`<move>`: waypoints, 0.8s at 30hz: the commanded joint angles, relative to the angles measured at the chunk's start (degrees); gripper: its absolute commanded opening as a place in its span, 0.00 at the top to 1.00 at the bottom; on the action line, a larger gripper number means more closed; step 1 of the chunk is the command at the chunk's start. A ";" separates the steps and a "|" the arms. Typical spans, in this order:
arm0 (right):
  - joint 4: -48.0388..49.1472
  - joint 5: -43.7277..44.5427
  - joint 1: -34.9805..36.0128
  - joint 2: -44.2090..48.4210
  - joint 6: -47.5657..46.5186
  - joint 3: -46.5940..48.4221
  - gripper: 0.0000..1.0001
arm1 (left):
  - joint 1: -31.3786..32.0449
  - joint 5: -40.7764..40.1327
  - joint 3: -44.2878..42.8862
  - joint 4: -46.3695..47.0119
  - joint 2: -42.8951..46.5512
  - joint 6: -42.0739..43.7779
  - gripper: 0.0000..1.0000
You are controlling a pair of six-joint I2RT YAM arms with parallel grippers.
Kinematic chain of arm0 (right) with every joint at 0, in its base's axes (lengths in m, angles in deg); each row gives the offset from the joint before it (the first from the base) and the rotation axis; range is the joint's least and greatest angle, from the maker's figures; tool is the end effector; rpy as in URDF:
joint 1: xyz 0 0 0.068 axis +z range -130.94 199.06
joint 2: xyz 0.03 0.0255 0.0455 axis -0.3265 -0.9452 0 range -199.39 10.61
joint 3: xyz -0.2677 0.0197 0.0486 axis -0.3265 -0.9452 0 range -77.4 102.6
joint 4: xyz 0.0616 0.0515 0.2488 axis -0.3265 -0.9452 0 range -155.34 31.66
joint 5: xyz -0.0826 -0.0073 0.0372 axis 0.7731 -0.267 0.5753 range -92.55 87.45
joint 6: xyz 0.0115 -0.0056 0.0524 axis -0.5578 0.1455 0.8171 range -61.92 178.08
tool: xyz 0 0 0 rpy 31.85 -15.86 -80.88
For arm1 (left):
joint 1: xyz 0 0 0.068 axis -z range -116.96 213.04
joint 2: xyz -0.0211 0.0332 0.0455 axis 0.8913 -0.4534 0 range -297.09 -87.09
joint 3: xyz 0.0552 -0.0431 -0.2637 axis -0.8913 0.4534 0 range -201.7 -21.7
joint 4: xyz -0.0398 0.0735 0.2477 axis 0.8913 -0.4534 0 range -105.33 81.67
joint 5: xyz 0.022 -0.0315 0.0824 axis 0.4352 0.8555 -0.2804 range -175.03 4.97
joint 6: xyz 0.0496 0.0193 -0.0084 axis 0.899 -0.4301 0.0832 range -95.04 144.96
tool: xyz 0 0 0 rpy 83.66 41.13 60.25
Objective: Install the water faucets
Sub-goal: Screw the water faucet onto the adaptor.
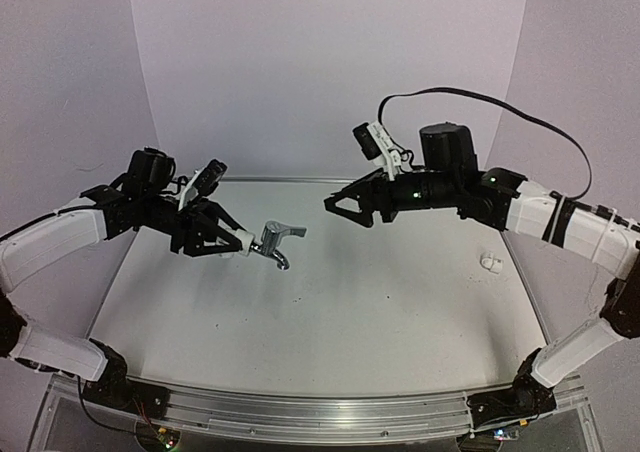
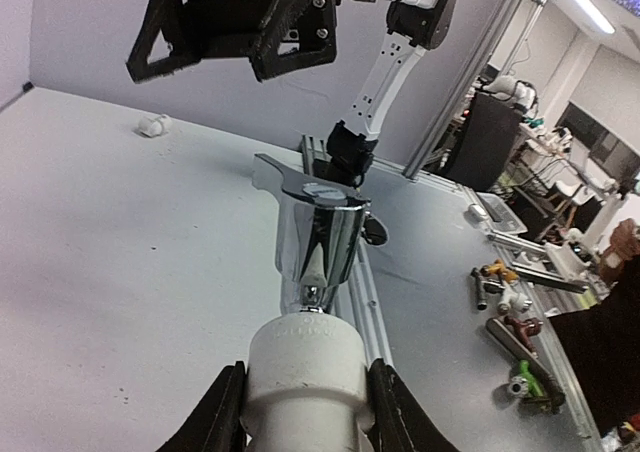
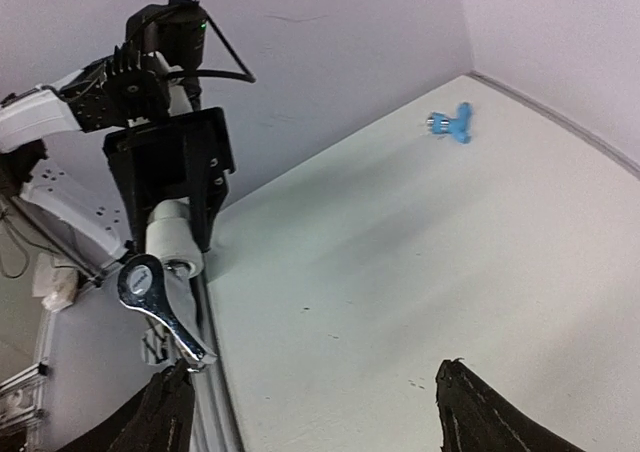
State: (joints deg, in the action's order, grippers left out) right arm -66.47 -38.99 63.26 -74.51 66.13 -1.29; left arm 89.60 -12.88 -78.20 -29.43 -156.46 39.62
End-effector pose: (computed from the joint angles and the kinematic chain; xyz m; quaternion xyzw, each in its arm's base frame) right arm 0.2339 0.2571 0.3671 -0.4136 0.6690 0.4742 0.3957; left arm 0.2081 -0.1419 0.3171 0.5100 0.5705 -0.5564 0.3237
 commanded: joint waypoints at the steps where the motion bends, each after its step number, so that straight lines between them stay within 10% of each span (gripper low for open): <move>1: -0.04 24.24 -0.25 6.90 -5.66 -5.05 0.14 | -0.18 15.86 -5.20 1.20 -7.63 -6.84 1.00; 11: 0.64 33.78 -0.25 14.97 -7.57 -13.76 0.12 | -0.94 -6.33 -19.19 1.64 -30.17 -29.46 1.00; 24: 0.21 38.33 -0.25 21.79 -6.48 -19.57 0.11 | -8.15 -0.87 -57.52 2.48 -71.59 -40.33 1.00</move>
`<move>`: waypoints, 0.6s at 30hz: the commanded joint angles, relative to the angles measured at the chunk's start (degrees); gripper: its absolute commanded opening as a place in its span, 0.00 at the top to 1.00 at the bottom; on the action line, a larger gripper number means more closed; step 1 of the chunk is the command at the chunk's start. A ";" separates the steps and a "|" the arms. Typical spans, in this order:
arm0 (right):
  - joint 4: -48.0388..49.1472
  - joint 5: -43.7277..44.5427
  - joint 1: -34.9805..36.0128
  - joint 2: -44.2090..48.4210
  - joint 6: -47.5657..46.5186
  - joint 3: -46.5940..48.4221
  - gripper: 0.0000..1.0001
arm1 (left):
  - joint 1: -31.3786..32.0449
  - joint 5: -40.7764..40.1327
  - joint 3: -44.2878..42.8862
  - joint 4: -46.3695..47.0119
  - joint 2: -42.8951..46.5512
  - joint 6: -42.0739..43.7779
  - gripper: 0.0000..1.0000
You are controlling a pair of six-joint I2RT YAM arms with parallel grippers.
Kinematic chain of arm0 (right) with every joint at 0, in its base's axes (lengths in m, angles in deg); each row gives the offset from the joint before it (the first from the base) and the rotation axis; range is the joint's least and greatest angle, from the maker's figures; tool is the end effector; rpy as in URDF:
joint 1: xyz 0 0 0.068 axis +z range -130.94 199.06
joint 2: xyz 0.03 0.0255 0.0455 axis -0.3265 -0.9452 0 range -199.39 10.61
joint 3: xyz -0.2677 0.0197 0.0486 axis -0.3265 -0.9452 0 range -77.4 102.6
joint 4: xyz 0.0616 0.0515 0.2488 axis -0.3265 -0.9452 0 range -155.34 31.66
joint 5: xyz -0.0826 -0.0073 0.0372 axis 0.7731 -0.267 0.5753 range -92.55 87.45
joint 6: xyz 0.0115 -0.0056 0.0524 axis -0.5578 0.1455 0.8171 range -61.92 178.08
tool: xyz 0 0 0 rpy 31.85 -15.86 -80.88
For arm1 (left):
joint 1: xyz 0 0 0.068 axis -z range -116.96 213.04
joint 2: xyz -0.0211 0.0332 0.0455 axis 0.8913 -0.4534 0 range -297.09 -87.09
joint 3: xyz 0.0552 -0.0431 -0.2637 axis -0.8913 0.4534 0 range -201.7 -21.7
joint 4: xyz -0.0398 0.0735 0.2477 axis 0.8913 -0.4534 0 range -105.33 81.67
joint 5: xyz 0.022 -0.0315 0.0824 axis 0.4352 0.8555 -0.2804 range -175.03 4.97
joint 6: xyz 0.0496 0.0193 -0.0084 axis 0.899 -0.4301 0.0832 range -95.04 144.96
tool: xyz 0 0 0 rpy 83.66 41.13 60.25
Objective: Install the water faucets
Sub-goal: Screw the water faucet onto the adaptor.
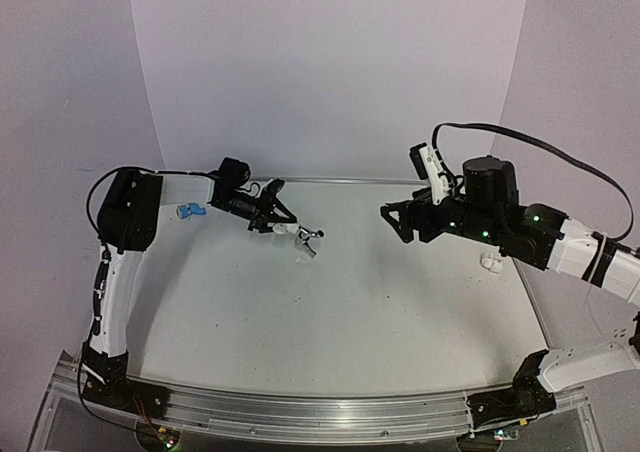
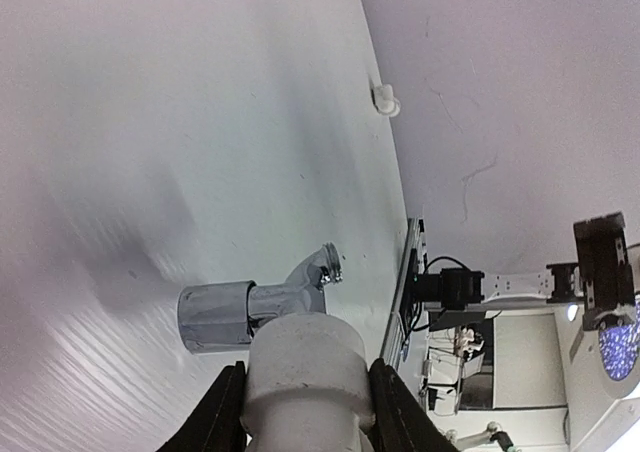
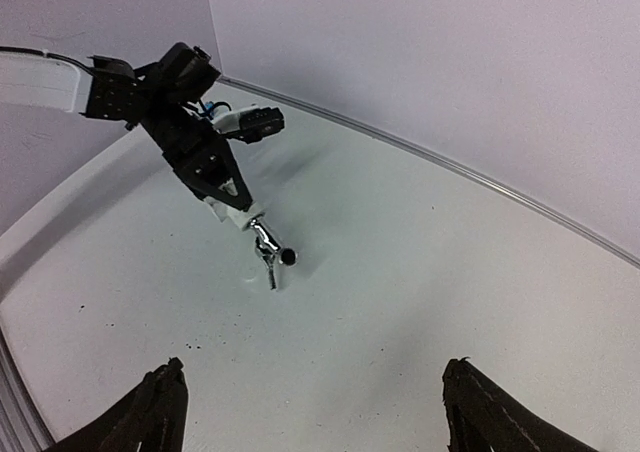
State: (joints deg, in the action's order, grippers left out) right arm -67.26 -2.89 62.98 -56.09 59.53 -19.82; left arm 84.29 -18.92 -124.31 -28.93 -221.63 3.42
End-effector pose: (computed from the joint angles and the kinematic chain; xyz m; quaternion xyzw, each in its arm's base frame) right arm 0.1951 0.1883 0.3424 -0.2947 0.7537 0.2288 0.5411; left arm 0.4529 -0.2111 0.1529 0.1731 0.7942 -0.5792 0.0622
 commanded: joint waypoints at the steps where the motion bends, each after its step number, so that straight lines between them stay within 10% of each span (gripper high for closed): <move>1: 0.95 2.08 0.02 3.98 0.54 -1.36 0.11 | -3.46 4.95 -13.19 2.01 -8.18 -4.65 1.00; 8: 1.06 -2.15 0.02 2.49 -1.07 -3.02 0.10 | -5.01 5.24 -16.91 2.10 -11.40 -7.23 1.00; 18: 21.08 -13.21 1.37 -15.45 -39.72 -3.34 0.11 | 4.94 -2.10 0.14 2.51 12.53 -13.10 1.00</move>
State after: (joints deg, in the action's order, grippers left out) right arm -60.48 -10.94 63.07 -67.24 40.43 -22.86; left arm 83.04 -19.85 -127.90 -28.32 -224.89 -5.46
